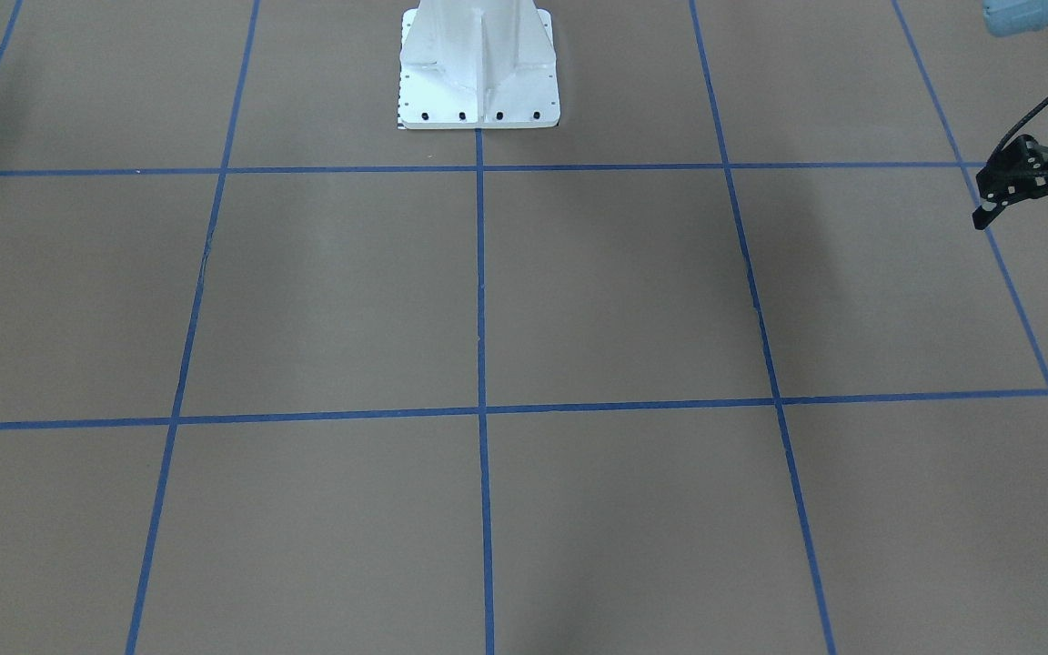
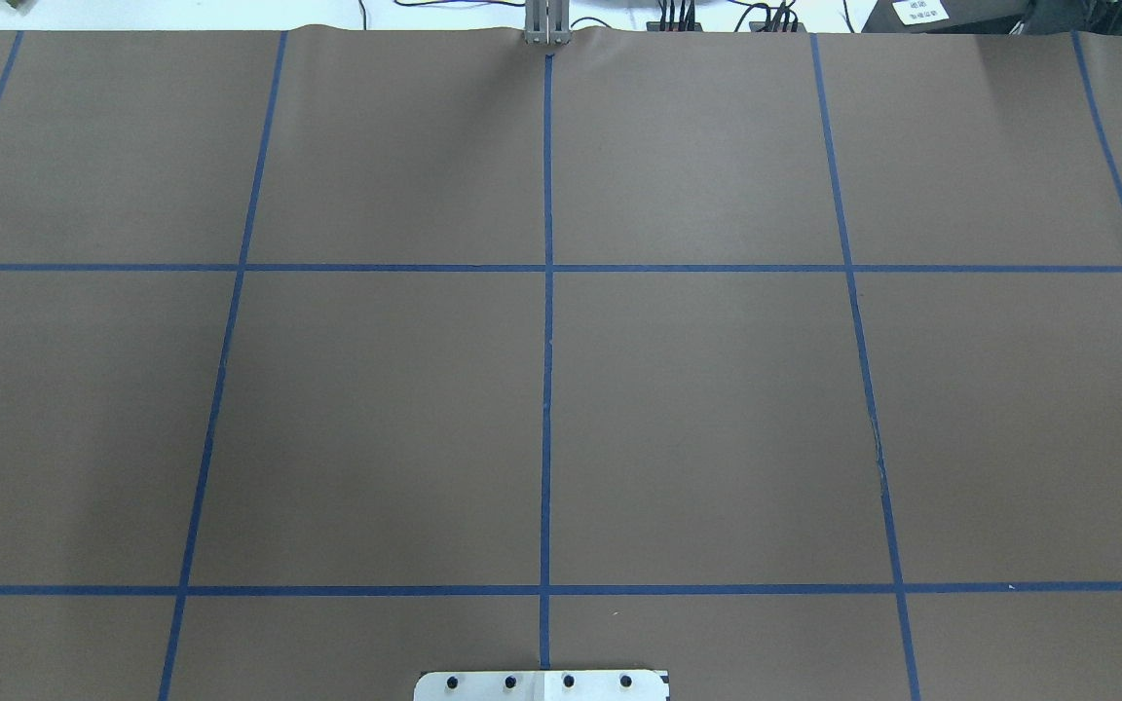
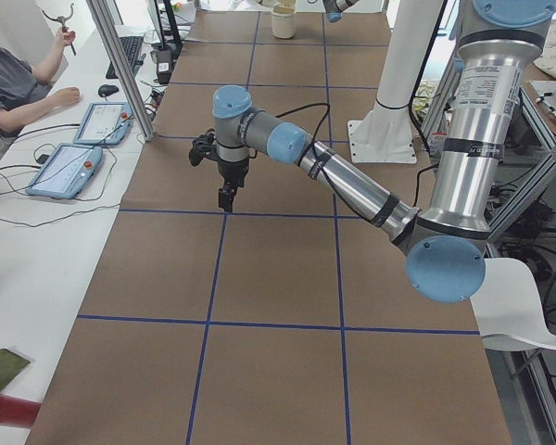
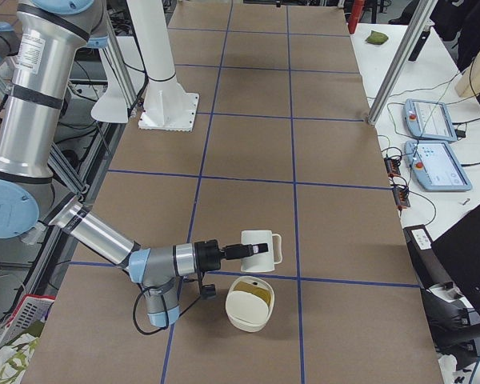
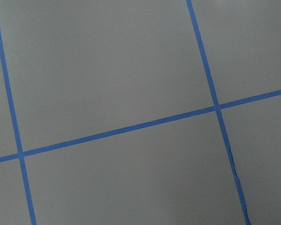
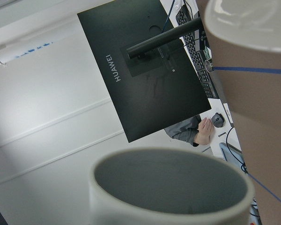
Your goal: Left arm hands cup to right arm to dump lemon
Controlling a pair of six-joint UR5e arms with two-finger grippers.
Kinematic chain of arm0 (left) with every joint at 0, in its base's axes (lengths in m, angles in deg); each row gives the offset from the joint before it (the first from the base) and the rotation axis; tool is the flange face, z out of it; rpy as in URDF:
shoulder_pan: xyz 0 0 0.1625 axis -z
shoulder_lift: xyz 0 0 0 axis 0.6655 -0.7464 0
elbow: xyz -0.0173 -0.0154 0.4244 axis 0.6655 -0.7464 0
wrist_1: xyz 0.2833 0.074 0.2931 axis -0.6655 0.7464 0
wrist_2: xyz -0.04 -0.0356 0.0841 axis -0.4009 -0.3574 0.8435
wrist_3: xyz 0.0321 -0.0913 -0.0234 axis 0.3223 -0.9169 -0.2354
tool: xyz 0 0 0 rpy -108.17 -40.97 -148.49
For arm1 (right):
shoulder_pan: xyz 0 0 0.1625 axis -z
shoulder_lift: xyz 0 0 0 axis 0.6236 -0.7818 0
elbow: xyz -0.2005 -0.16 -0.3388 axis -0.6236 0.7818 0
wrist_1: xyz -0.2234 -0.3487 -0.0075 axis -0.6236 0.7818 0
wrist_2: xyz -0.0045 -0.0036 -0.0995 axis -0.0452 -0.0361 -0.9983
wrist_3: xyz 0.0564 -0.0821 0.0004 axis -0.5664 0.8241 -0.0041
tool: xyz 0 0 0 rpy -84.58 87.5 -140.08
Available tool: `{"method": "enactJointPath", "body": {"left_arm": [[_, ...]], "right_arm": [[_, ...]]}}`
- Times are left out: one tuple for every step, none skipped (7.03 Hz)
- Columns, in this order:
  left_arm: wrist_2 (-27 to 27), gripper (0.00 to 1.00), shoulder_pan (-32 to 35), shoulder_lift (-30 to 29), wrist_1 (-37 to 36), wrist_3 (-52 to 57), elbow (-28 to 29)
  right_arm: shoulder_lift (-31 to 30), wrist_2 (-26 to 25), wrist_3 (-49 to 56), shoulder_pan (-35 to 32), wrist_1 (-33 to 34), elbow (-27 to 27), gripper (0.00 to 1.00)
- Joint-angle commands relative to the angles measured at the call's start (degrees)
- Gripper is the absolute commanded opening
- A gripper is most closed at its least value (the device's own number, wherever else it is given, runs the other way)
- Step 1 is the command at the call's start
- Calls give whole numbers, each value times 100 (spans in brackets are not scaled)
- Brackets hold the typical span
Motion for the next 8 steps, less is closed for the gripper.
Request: {"method": "enactJointPath", "body": {"left_arm": [[0,100,0,9,0,0,0],[0,100,0,0,0,0,0],[0,100,-9,9,0,-9,9],[0,100,-9,0,0,-18,0],[0,100,-9,0,0,-18,17],[-9,100,-9,0,9,-35,9],[-9,100,-9,0,9,-44,9],[-26,100,-9,0,9,-53,9]], "right_arm": [[12,541,1458,4,6,-36,3],[-23,1161,2682,-5,-2,-97,3],[-32,1445,3529,4,76,-62,0],[-41,1466,4156,4,94,-62,0],[-67,1492,5015,-5,268,-53,0],[-128,1501,6050,-5,531,-36,0],[-155,1510,7139,-5,647,-44,0],[-173,1510,8229,-5,683,-27,0]]}}
